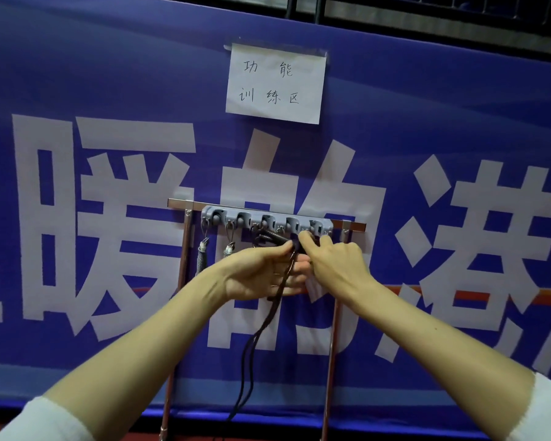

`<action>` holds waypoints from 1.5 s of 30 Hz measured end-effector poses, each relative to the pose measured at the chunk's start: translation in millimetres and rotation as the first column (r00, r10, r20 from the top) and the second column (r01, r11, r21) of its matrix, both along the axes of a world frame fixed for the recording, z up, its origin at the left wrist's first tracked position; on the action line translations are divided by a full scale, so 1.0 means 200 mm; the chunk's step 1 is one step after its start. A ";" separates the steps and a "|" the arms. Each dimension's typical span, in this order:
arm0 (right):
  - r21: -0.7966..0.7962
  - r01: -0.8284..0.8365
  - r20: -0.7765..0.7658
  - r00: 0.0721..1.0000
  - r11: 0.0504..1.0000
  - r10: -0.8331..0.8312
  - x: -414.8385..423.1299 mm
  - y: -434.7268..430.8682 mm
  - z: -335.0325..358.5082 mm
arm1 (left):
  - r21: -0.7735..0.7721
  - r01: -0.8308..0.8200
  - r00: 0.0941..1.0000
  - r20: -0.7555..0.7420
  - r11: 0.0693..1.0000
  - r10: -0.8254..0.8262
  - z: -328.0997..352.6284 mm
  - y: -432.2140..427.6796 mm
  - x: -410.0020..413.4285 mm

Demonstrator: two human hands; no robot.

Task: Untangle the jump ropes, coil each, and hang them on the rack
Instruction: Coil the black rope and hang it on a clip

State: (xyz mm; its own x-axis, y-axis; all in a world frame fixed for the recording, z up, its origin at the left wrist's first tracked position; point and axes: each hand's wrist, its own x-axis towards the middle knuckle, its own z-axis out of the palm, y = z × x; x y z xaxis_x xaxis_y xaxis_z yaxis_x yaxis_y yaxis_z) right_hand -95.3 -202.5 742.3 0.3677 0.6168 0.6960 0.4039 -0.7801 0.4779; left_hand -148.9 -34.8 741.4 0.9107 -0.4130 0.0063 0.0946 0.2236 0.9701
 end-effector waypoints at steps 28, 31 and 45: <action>0.672 -0.113 -0.727 0.087 0.732 0.681 -0.20 -0.12 0.14 | -0.084 -0.222 0.847 0.476 0.971 0.235 -0.05 -0.14 -0.06; 0.715 -0.080 -0.689 0.086 0.694 0.720 -0.20 -0.10 0.12 | -0.100 -0.170 0.872 0.448 0.980 0.197 -0.05 -0.13 -0.06; 0.828 0.267 -0.470 -0.148 0.492 0.870 -0.21 -0.03 -0.02 | -0.090 -0.347 0.848 0.394 0.933 0.354 -0.09 -0.15 -0.06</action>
